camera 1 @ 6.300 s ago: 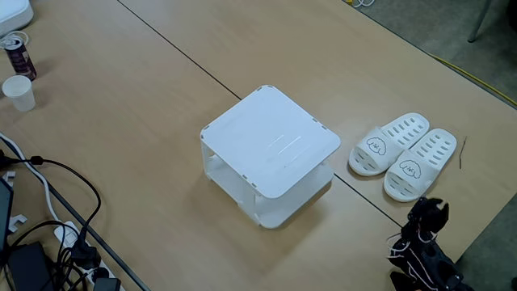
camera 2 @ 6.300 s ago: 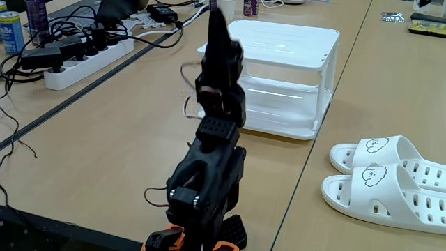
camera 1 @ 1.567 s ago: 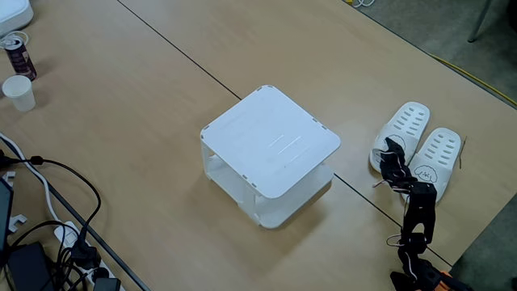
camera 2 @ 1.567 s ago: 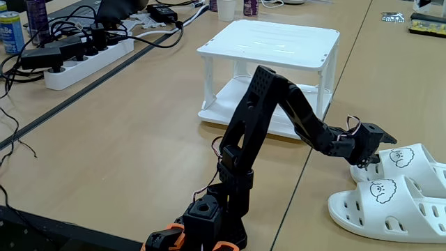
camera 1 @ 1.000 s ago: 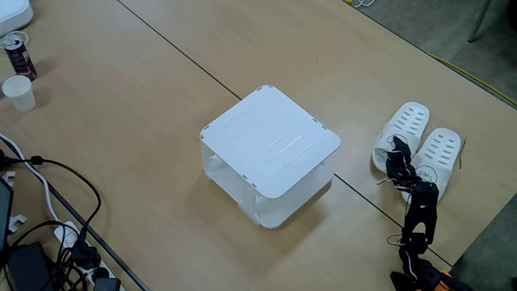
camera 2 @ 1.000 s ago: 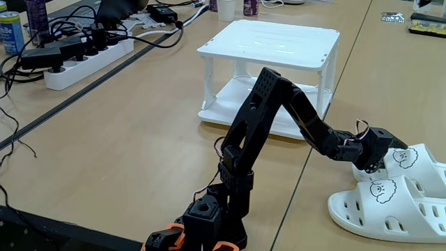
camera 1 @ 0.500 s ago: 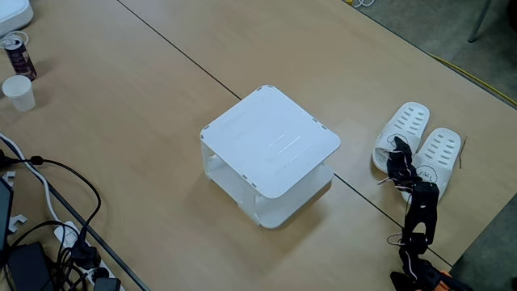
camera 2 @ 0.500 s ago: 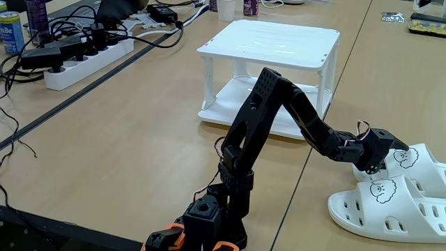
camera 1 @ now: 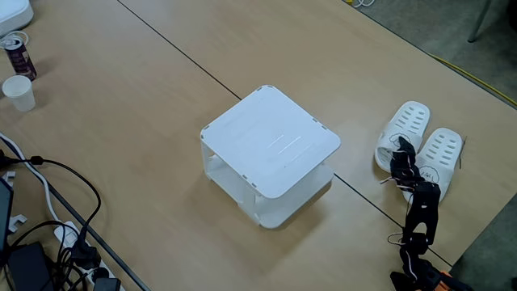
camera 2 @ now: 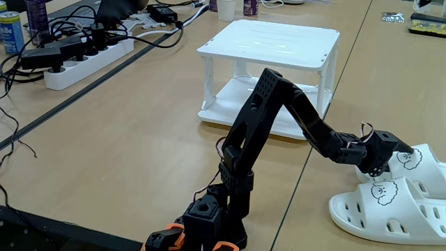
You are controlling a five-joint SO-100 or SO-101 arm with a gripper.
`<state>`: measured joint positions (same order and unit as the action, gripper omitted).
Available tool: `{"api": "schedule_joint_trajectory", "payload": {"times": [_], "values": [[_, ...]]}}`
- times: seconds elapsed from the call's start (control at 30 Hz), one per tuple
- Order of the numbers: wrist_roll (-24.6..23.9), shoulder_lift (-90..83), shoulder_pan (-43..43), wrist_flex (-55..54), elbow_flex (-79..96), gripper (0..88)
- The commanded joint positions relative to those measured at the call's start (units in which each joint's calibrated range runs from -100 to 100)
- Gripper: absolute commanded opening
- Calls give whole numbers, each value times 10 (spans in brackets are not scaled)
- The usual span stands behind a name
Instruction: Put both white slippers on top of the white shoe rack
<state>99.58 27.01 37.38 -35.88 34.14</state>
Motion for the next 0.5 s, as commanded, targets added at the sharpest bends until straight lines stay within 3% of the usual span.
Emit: {"api": "schedule_joint_trajectory", "payload": {"times": [0.0,0.07,0.13,0.47], "values": [[4,-16,16,-8,-4,149],[4,-16,16,-8,-4,117],[4,-16,16,-8,-4,8],[4,-79,-4,0,-102,8]]}}
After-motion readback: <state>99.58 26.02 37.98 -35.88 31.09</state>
